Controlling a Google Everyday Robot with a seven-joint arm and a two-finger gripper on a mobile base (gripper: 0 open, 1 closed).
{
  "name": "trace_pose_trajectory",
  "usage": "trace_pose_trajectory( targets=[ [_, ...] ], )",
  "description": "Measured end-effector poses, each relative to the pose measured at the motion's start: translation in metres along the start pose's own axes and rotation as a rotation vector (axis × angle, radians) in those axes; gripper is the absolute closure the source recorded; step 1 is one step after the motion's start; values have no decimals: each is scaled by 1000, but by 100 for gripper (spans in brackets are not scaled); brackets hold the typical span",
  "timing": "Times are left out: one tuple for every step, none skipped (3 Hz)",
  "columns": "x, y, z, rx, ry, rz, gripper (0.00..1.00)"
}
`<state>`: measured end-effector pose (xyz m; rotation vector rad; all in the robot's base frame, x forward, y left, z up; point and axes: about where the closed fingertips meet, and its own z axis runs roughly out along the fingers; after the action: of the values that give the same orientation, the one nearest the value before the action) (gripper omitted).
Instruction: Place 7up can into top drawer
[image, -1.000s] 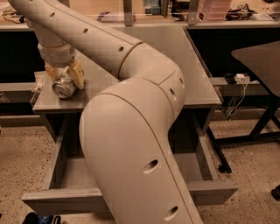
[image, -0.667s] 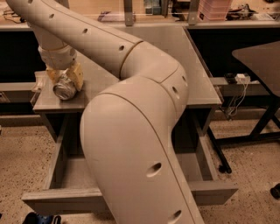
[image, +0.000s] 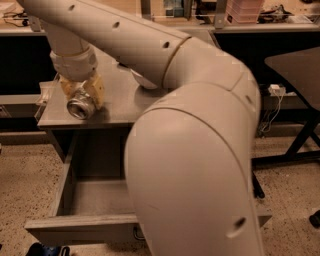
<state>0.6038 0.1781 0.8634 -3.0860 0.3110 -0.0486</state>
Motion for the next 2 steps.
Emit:
trace_pose_trajectory(
  targets=[
    [-29, 49, -14, 32, -13, 163, 100],
    [-38, 66, 0, 2, -19, 267, 100]
  ],
)
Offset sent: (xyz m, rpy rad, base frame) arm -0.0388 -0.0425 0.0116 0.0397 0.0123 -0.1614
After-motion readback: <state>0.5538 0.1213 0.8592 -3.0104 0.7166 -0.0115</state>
